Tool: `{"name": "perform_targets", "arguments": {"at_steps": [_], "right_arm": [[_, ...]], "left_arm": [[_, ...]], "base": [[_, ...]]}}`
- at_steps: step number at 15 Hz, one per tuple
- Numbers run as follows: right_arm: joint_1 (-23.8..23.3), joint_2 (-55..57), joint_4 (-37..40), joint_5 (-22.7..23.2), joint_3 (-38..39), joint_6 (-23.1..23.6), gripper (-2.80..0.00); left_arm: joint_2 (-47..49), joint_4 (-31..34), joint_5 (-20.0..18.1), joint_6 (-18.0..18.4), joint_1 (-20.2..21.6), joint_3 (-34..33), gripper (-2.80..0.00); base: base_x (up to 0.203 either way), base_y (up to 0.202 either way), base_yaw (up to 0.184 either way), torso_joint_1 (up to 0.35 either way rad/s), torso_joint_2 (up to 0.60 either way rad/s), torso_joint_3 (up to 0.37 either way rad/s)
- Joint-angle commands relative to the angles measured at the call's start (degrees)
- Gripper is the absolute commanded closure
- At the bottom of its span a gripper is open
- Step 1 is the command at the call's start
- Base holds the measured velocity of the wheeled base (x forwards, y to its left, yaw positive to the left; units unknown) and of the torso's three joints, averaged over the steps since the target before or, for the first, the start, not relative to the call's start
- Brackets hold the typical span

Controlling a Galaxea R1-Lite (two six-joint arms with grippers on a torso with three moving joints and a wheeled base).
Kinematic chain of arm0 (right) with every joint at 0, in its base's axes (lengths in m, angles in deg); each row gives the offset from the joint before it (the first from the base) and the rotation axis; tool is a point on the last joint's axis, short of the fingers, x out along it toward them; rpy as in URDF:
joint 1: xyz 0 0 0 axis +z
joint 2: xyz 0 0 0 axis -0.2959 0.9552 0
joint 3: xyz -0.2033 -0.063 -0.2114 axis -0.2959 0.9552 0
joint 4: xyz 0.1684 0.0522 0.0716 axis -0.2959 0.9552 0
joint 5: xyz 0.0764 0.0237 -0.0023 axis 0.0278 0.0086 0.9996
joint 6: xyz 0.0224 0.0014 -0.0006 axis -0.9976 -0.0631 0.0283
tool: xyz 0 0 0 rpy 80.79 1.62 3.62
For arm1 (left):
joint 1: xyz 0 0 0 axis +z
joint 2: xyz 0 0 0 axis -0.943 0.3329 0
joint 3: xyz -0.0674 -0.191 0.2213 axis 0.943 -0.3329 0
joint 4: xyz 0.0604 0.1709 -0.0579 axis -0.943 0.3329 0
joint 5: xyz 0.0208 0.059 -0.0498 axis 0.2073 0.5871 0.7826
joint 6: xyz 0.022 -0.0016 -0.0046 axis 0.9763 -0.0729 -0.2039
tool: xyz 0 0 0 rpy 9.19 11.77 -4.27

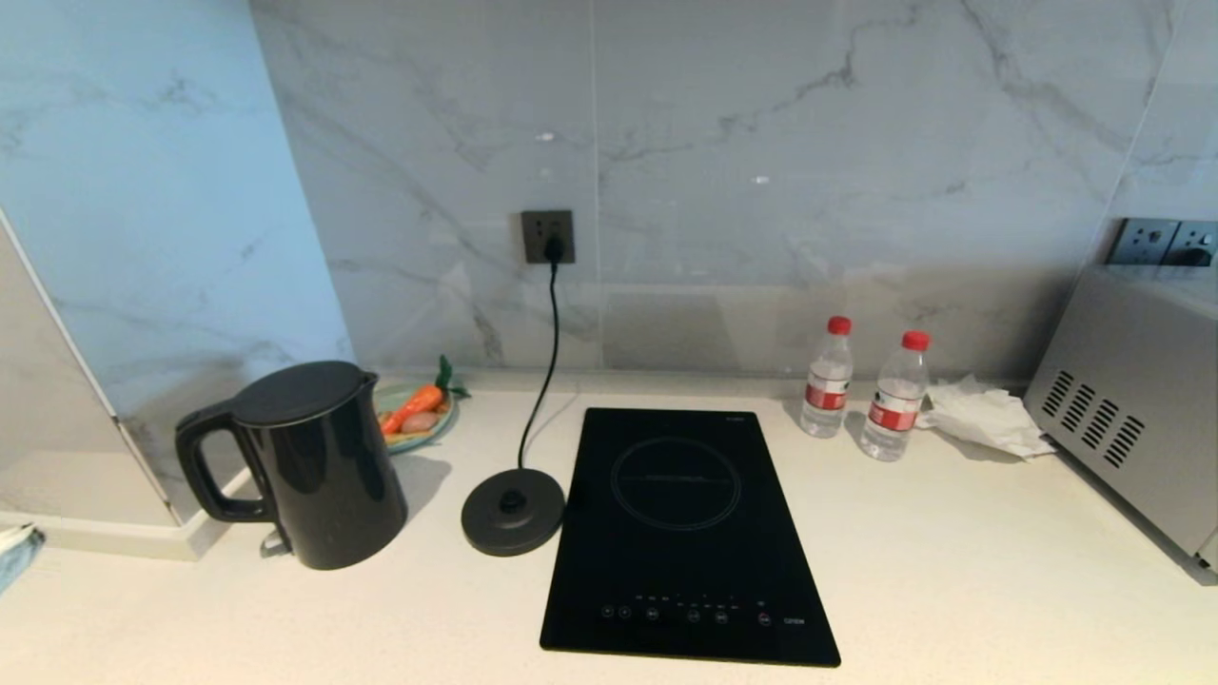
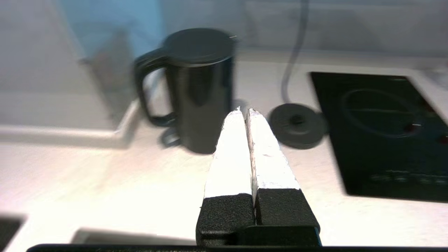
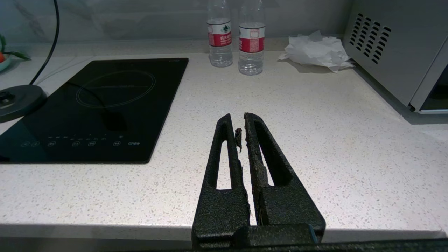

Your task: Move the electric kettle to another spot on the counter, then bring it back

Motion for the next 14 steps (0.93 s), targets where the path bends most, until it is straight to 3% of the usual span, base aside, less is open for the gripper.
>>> {"name": "perform_targets", "arguments": {"at_steps": [1,3,7,10,12,14], "right_arm": [[0.0,0.0,0.0,0.0,0.0,0.0,0.0],[0.0,0.0,-0.1,0.0,0.0,0.0,0.0],[0.0,0.0,0.0,0.0,0.0,0.0,0.0],[0.0,0.0,-0.1,0.0,0.0,0.0,0.0],[0.0,0.0,0.0,0.0,0.0,0.0,0.0],[0.1,0.0,-0.1,0.0,0.0,0.0,0.0]], "left_arm": [[-9.0,4.1,0.2,1.3,7.7,0.5,0.0],[-14.0,5.1,-0.2,4.3,12.3,-1.2,0.0],[-28.1,5.0,-9.4,7.0,13.5,-8.1,0.0],[-33.8,5.9,-12.4,11.7,13.9,-18.6,0.0],[-33.6,5.6,-15.7,11.3,13.9,-23.7,0.0],[-33.6,4.9,-16.4,6.6,13.9,-24.4,0.0]], "base": [[0.0,0.0,0.0,0.0,0.0,0.0],[0.0,0.0,0.0,0.0,0.0,0.0],[0.0,0.0,0.0,0.0,0.0,0.0],[0.0,0.0,0.0,0.0,0.0,0.0],[0.0,0.0,0.0,0.0,0.0,0.0],[0.0,0.0,0.0,0.0,0.0,0.0]]}}
